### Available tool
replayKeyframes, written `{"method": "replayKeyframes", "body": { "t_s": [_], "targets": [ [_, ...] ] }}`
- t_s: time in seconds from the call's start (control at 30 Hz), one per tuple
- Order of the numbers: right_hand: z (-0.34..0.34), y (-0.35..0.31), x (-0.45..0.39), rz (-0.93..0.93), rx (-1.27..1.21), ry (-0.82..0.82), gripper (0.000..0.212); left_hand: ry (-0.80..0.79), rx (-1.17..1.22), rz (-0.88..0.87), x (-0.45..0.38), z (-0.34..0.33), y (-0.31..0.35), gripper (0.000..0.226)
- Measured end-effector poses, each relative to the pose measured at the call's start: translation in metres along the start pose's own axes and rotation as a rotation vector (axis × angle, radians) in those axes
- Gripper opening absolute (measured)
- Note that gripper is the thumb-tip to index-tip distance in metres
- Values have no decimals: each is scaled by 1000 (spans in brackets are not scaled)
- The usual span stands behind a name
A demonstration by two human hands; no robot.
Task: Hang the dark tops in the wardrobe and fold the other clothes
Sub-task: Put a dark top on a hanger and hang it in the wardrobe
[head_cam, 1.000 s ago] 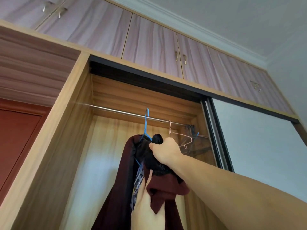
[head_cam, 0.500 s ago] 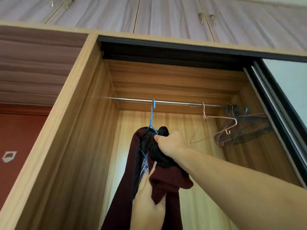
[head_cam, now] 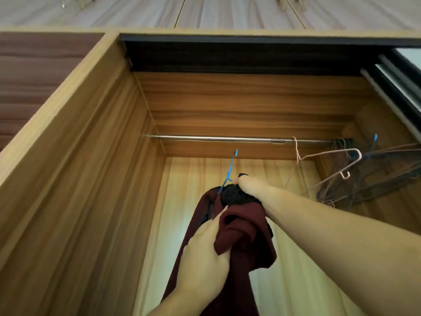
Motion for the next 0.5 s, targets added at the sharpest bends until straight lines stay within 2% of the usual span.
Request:
{"method": "replayKeyframes", "body": {
  "t_s": [0.07,0.13,0.23,0.33,0.5],
  "targets": [
    [20,11,-9,-41,-57,39,22,-28,6,-36,-16,-21,-1,45],
    [40,23,-19,-35,-82,103,29,-38,41,-46,-27,-40,-3,48],
    [58,28,-33,26,-91,128,23,-41,65,-57,-42,-65,-7,46],
    [68,34,-50,61,-71,180,29,-25,68,-83,-53,-91,-11,42],
    [65,36,-83,172,20,212,26,20,75,-49,-71,-122,-30,34]
  ]
}}
Point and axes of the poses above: each hand's wrist, its own x-axis away from the middle knuckle, its own z-axis out of the back of the hand, y = z × x, the point moved 5 cm from there along -x, towards the middle knuckle, and after that the axes turned 5 degrees about y, right-handed, at the moved point
